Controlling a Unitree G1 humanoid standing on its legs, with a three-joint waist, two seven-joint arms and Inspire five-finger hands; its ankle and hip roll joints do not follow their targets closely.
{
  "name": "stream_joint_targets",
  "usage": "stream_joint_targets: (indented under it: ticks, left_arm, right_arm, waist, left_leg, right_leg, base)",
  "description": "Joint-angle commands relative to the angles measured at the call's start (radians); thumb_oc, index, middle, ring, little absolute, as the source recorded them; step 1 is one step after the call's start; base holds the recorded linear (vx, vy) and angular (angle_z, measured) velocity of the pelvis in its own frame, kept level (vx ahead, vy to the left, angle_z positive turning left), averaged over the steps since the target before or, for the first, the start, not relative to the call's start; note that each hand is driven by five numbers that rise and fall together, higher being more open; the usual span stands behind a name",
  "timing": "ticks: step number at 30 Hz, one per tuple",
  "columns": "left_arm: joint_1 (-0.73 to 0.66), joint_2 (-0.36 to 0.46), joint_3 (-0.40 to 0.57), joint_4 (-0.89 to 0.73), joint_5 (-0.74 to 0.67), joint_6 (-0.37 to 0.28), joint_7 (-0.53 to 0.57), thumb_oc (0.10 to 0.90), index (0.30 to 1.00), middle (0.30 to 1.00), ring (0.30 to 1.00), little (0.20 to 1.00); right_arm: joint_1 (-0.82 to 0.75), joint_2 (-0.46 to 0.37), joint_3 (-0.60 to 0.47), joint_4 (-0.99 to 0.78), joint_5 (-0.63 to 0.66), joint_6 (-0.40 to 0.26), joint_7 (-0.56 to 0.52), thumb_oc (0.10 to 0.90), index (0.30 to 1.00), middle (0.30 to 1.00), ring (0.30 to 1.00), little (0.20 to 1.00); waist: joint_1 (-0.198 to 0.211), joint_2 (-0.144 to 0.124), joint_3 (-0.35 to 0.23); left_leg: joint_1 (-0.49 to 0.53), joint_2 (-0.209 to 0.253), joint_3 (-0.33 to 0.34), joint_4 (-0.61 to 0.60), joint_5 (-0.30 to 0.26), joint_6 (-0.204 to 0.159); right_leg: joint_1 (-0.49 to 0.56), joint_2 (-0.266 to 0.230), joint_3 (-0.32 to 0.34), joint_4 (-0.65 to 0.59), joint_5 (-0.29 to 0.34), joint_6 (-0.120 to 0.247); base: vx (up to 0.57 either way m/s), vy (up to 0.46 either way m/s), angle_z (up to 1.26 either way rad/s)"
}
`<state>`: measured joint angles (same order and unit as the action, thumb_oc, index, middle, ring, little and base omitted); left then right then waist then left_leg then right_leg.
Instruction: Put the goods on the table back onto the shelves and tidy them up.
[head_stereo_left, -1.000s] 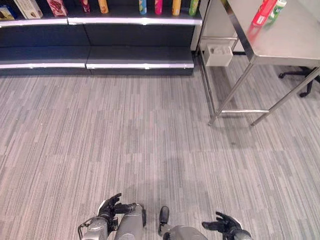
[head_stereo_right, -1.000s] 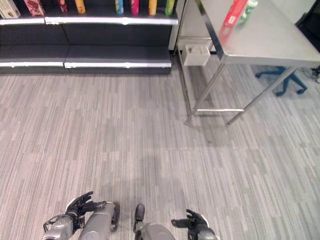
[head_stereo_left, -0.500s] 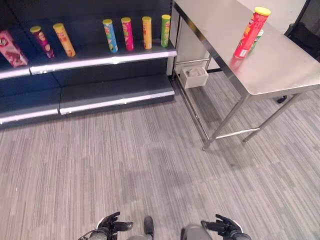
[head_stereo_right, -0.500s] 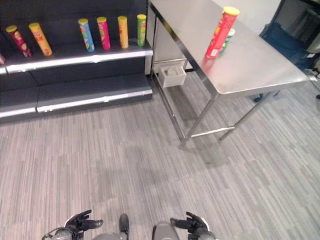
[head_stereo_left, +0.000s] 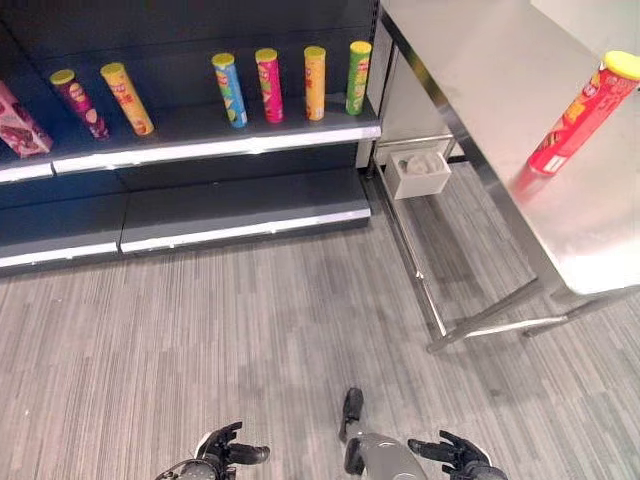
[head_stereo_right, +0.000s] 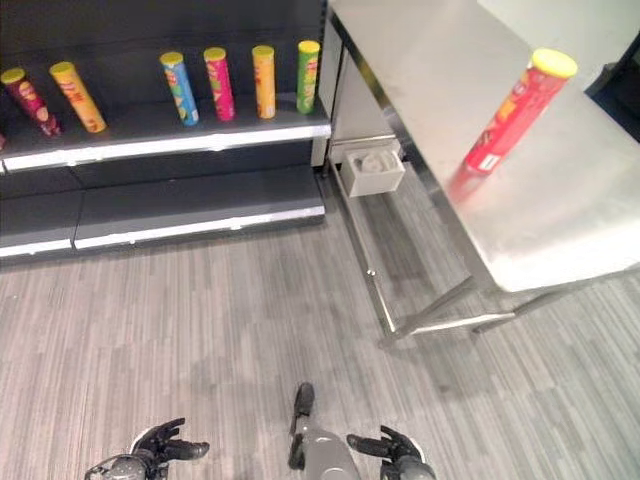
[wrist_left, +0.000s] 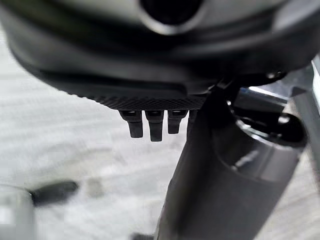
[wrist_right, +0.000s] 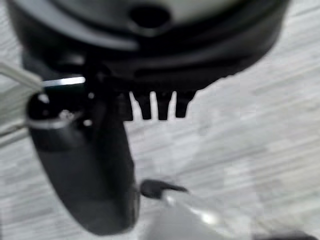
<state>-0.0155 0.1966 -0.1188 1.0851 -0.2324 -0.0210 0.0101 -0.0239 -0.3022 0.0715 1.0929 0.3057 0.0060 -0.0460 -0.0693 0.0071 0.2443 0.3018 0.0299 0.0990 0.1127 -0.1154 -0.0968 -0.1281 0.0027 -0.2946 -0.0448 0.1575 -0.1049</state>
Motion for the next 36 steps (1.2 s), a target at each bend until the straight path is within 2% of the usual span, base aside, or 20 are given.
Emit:
stream_joint_targets:
  ticks: [1,2,3,6,7,8,9,10,12,14,17,21,25,26,27,28,29,30,33,36]
  left_arm:
    - [-0.026,0.061,-0.030,-0.040,0.009,-0.039,0.006,0.800,0.900,0.900,0.900,0.900]
    - [-0.022,0.063,-0.040,-0.065,0.002,-0.038,0.001,0.800,0.900,0.900,0.900,0.900]
    - [-0.023,0.065,-0.050,-0.111,-0.019,-0.034,0.006,0.800,0.900,0.900,0.900,0.900]
    - [-0.028,0.064,-0.058,-0.114,-0.018,-0.032,0.007,0.800,0.900,0.900,0.900,0.900]
    - [-0.033,0.060,-0.064,-0.119,-0.017,-0.032,0.004,0.800,0.900,0.900,0.900,0.900]
    - [-0.033,0.061,-0.064,-0.119,-0.017,-0.032,0.004,0.800,0.900,0.900,0.900,0.900]
    - [-0.031,0.060,-0.070,-0.125,-0.013,-0.032,0.002,0.800,0.900,0.900,0.900,0.900]
    - [-0.031,0.060,-0.070,-0.125,-0.013,-0.032,0.002,0.800,0.900,0.900,0.900,0.900]
    - [-0.028,0.058,-0.076,-0.124,-0.007,-0.031,0.001,0.800,0.900,0.900,0.900,0.900]
    - [-0.043,0.045,-0.085,-0.092,-0.014,-0.039,0.010,0.800,0.900,0.900,0.900,0.900]
    - [-0.041,0.041,-0.086,-0.079,-0.014,-0.041,0.010,0.800,0.900,0.900,0.900,0.900]
    - [-0.057,0.057,-0.082,-0.065,-0.014,-0.043,0.015,0.800,0.900,0.900,0.900,0.900]
    - [-0.078,0.083,-0.064,-0.078,-0.029,-0.039,0.025,0.800,0.900,0.900,0.900,0.900]
    - [-0.094,0.095,-0.057,-0.083,-0.046,-0.041,0.034,0.800,0.900,0.900,0.900,0.900]
    - [-0.099,0.103,-0.052,-0.082,-0.050,-0.041,0.038,0.800,0.900,0.900,0.900,0.900]
    - [-0.101,0.106,-0.051,-0.080,-0.052,-0.042,0.040,0.800,0.900,0.900,0.900,0.900]
    - [-0.105,0.111,-0.044,-0.080,-0.052,-0.044,0.045,0.800,0.900,0.900,0.900,0.900]
    - [-0.115,0.118,-0.048,-0.066,-0.054,-0.043,0.049,0.800,0.900,0.900,0.900,0.900]
    - [-0.107,0.105,-0.040,-0.053,-0.047,-0.050,0.043,0.800,0.900,0.900,0.900,0.900]
    - [-0.096,0.106,-0.038,-0.063,-0.045,-0.048,0.036,0.800,0.900,0.900,0.900,0.900]
  right_arm:
    - [0.003,-0.044,0.025,-0.040,-0.002,-0.032,-0.001,0.800,0.900,0.900,0.900,0.900]
    - [0.006,-0.052,0.029,-0.049,-0.003,-0.032,0.004,0.800,0.900,0.900,0.900,0.900]
    - [-0.004,-0.069,0.041,-0.065,-0.007,-0.028,0.001,0.800,0.900,0.900,0.900,0.900]
    - [-0.014,-0.078,0.042,-0.061,-0.005,-0.023,-0.005,0.800,0.900,0.900,0.900,0.900]
    - [-0.020,-0.080,0.046,-0.066,0.000,-0.025,-0.007,0.800,0.900,0.900,0.900,0.900]
    - [-0.020,-0.080,0.046,-0.066,0.000,-0.025,-0.007,0.800,0.900,0.900,0.900,0.900]
    - [-0.019,-0.084,0.052,-0.073,-0.005,-0.028,-0.006,0.800,0.900,0.900,0.900,0.900]
    - [-0.019,-0.083,0.052,-0.073,-0.005,-0.028,-0.006,0.800,0.900,0.900,0.900,0.900]
    - [-0.020,-0.088,0.062,-0.075,-0.017,-0.029,-0.008,0.800,0.900,0.900,0.900,0.900]
    - [-0.029,-0.088,0.069,-0.059,-0.030,-0.033,-0.014,0.800,0.900,0.900,0.900,0.900]
    - [-0.031,-0.082,0.069,-0.048,-0.042,-0.031,-0.010,0.800,0.900,0.900,0.900,0.900]
    - [-0.041,-0.055,0.062,-0.032,-0.036,-0.024,-0.008,0.800,0.900,0.900,0.900,0.900]
    - [-0.059,-0.037,0.059,-0.018,-0.039,-0.015,-0.005,0.800,0.900,0.900,0.900,0.900]
    - [-0.076,-0.032,0.049,-0.003,-0.024,-0.016,-0.012,0.800,0.900,0.900,0.900,0.900]
    - [-0.077,-0.028,0.044,0.006,-0.022,-0.015,-0.017,0.800,0.900,0.900,0.900,0.900]
    - [-0.073,-0.024,0.039,0.012,-0.019,-0.015,-0.020,0.800,0.900,0.900,0.900,0.900]
    - [-0.067,-0.023,0.023,0.041,-0.020,-0.013,-0.028,0.800,0.900,0.900,0.900,0.900]
    - [-0.065,-0.027,0.007,0.068,-0.006,-0.014,-0.033,0.800,0.900,0.900,0.900,0.900]
    - [-0.027,-0.046,-0.071,0.111,0.029,-0.007,-0.041,0.800,0.900,0.900,0.900,0.900]
    - [0.003,-0.081,-0.151,0.118,0.077,-0.012,-0.057,0.800,0.900,0.900,0.900,0.900]
  waist:
    - [-0.005,-0.028,0.011]
    - [-0.001,-0.030,0.021]
    - [0.016,-0.047,0.069]
    - [0.023,-0.051,0.082]
    - [0.039,-0.046,0.086]
    - [0.039,-0.049,0.084]
    - [0.050,-0.037,0.079]
    - [0.050,-0.040,0.078]
    - [0.074,-0.007,0.071]
    - [0.085,0.012,0.060]
    - [0.081,0.023,0.039]
    - [0.077,0.006,0.016]
    - [0.080,-0.001,0.032]
    - [0.077,0.002,0.057]
    - [0.080,0.005,0.060]
    - [0.081,0.005,0.059]
    - [0.088,0.001,0.053]
    - [0.079,-0.002,0.053]
    - [0.061,-0.042,0.025]
    - [0.038,-0.052,0.017]
  left_leg:
    - [-0.113,0.015,-0.008,-0.031,-0.033,0.023]
    - [-0.178,0.030,-0.011,0.156,0.019,-0.002]
    - [-0.333,0.039,-0.038,0.477,0.134,-0.014]
    - [-0.415,0.050,-0.015,0.520,0.128,-0.003]
    - [-0.460,0.076,0.017,0.410,0.100,0.010]
    - [-0.459,0.073,0.019,0.404,0.104,0.011]
    - [-0.459,0.095,0.025,0.205,0.114,0.011]
    - [-0.457,0.092,0.026,0.197,0.120,0.012]
    - [-0.458,0.092,-0.045,-0.033,0.220,-0.004]
    - [-0.472,0.076,-0.156,-0.152,0.270,-0.038]
    - [-0.433,0.063,-0.171,-0.148,0.248,-0.031]
    - [-0.402,0.033,-0.125,-0.122,0.193,0.012]
    - [-0.386,0.013,-0.060,-0.098,0.141,0.061]
    - [-0.392,0.018,-0.030,-0.089,0.135,0.075]
    - [-0.389,0.023,-0.017,-0.094,0.130,0.076]
    - [-0.382,0.026,-0.005,-0.099,0.126,0.073]
    - [-0.371,0.038,0.021,-0.112,0.119,0.060]
    - [-0.366,0.043,0.027,-0.118,0.117,0.053]
    - [-0.362,0.043,0.055,-0.121,0.123,0.040]
    - [-0.341,0.061,0.062,-0.131,0.124,0.026]
  right_leg:
    - [0.052,-0.124,0.012,-0.032,-0.031,0.268]
    - [0.098,-0.106,0.013,-0.030,-0.070,0.233]
    - [0.155,-0.094,0.019,-0.032,-0.115,0.186]
    - [0.179,-0.091,0.024,-0.040,-0.132,0.179]
    - [0.201,-0.089,0.044,-0.043,-0.151,0.191]
    - [0.199,-0.092,0.044,-0.043,-0.150,0.192]
    - [0.207,-0.092,0.054,-0.043,-0.165,0.209]
    - [0.205,-0.095,0.054,-0.043,-0.165,0.210]
    - [0.226,-0.073,0.076,-0.043,-0.188,0.216]
    - [0.263,-0.061,0.122,-0.043,-0.218,0.222]
    - [0.282,-0.080,0.163,-0.043,-0.229,0.232]
    - [0.256,-0.141,0.224,0.017,-0.237,0.256]
    - [0.127,-0.172,0.264,0.210,-0.222,0.292]
    - [0.043,-0.182,0.243,0.309,-0.186,0.303]
    - [0.026,-0.201,0.207,0.321,-0.180,0.301]
    - [0.032,-0.224,0.162,0.301,-0.170,0.302]
    - [0.046,-0.276,0.072,0.220,-0.147,0.298]
    - [0.058,-0.273,0.046,0.162,-0.145,0.291]
    - [0.108,-0.258,0.058,0.025,-0.083,0.320]
    - [0.132,-0.239,0.066,-0.007,-0.083,0.320]
  base:
    - [0.12,-0.171,-0.22]
    - [0.24,-0.406,-0.21]
    - [0.27,-0.439,-0.15]
    - [0.16,-0.108,-0.31]
    - [0.16,0.026,-0.44]
    - [0.32,0.110,-0.53]
    - [0.16,0.086,-0.64]
    - [0.27,0.153,-0.70]
    - [0.25,0.150,-0.53]
    - [0.37,0.224,-0.44]
    - [0.28,0.264,-1.07]
    - [0.17,0.269,-0.77]
    - [0.02,0.237,-0.62]
    - [-0.09,0.212,-0.55]
    - [-0.08,0.142,-0.68]
    - [0.01,0.005,-0.66]
    - [0.06,-0.063,-0.73]
    - [0.07,-0.090,-0.55]
    - [0.09,-0.112,-0.19]
    - [0.09,-0.105,-0.07]
